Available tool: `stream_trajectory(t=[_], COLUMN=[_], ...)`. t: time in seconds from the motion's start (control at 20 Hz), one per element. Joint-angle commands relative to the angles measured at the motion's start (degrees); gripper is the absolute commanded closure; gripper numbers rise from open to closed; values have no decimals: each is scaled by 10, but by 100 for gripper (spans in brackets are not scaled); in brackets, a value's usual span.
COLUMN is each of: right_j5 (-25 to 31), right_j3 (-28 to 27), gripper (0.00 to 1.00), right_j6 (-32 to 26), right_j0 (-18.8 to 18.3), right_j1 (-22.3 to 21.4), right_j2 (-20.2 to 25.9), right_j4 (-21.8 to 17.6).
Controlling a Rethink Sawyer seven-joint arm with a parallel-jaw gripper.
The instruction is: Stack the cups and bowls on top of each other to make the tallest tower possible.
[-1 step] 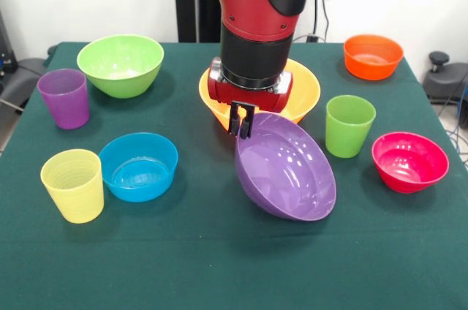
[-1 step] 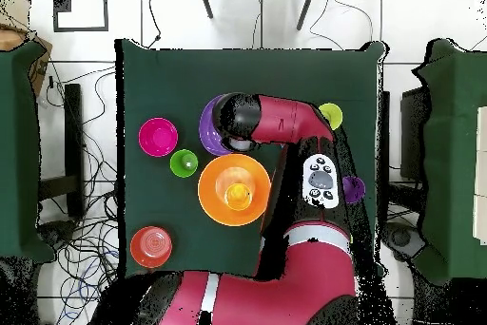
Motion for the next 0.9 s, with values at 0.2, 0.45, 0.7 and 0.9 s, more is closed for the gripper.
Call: stream_trajectory(t=[0.2, 0.45, 0.7, 0.9], right_j5=[38, 52, 74, 51], right_j3=[41, 30, 15, 29], gripper=[100, 100, 100, 100], right_j6=[-63, -59, -53, -62], right_j0=[-8, -7, -5, -9], right_j1=[-4, -3, -9, -7], right_j2=[60, 61, 61, 64], right_j4=[-37, -33, -24, -33])
